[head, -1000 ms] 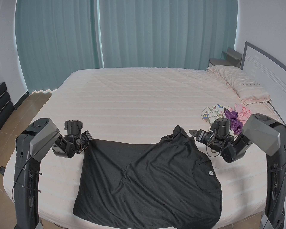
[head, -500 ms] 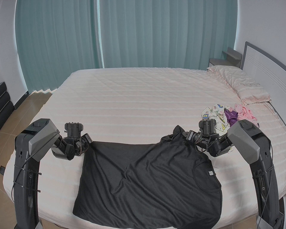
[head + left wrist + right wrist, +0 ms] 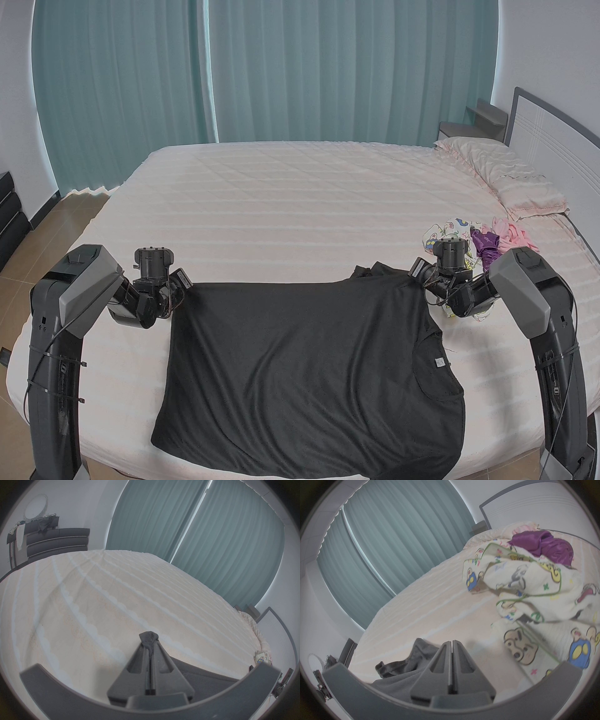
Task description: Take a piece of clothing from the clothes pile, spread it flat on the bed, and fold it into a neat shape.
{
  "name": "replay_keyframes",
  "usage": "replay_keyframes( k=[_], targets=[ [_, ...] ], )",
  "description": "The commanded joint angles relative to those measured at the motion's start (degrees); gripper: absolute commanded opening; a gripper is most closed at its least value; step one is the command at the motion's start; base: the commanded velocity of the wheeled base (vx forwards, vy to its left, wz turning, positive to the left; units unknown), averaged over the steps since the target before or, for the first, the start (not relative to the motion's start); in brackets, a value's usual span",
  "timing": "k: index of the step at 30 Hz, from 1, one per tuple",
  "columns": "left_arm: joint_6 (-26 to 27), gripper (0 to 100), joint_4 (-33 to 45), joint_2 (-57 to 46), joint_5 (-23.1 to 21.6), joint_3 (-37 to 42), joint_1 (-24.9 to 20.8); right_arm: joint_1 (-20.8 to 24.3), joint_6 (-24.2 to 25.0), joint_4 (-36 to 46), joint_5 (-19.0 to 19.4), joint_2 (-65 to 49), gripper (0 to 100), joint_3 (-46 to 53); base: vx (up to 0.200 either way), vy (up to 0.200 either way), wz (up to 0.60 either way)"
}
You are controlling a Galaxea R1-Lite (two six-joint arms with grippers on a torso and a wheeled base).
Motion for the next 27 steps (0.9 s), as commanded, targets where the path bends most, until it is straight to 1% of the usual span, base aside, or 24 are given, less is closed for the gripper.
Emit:
replay_keyframes(
  k=[1,6,9,12,14,17,22,24,25,26,27],
  targets=[
    [0.1,0,0.0,0.2,0.2,-0.8,0.0,-1.4,0.2,0.0,-0.1,-1.1,0,0.2,0.0,0.0,0.0],
    [0.1,0,0.1,1.1,0.2,-2.5,0.0,-1.3,0.2,-0.9,-0.1,0.1,0,0.8,0.0,0.0,0.0],
    [-0.1,0,0.1,2.8,1.1,-5.9,0.2,-1.0,0.0,-6.1,-0.2,0.5,0,0.6,0.0,0.0,0.0],
    [-0.1,0,0.1,4.2,2.3,-7.4,0.3,-1.0,0.0,-8.2,-0.2,0.1,0,0.2,0.0,0.0,0.0],
    [-0.1,0,0.1,4.2,2.3,-7.4,0.3,-0.9,0.0,-8.3,-0.2,0.1,0,0.2,0.0,0.0,0.0],
    [-0.1,0,0.1,4.6,2.4,-7.3,0.1,-1.3,0.1,-8.8,-0.7,0.9,0,-2.9,0.0,0.0,0.0],
    [-0.1,0,0.1,5.0,2.4,-7.3,0.0,-0.8,-0.8,-11.4,-1.6,2.5,0,-2.9,0.0,0.0,0.0],
    [-0.1,0,0.1,5.1,2.4,-7.3,0.0,-0.6,-1.0,-11.2,-1.6,2.9,0,-2.9,0.0,0.0,0.0],
    [-0.1,0,0.1,5.2,2.4,-7.3,0.0,-0.3,-1.2,-11.1,-1.6,3.0,100,-2.9,0.0,0.0,0.0],
    [-0.1,100,0.1,5.2,2.4,-7.2,0.0,-0.2,-1.2,-11.1,-1.6,3.0,100,-2.9,0.0,0.0,0.0],
    [-0.2,100,0.1,5.3,2.4,-7.3,0.0,-0.2,-1.4,-10.9,-1.6,3.0,100,-2.9,0.0,0.0,0.0]
  ],
)
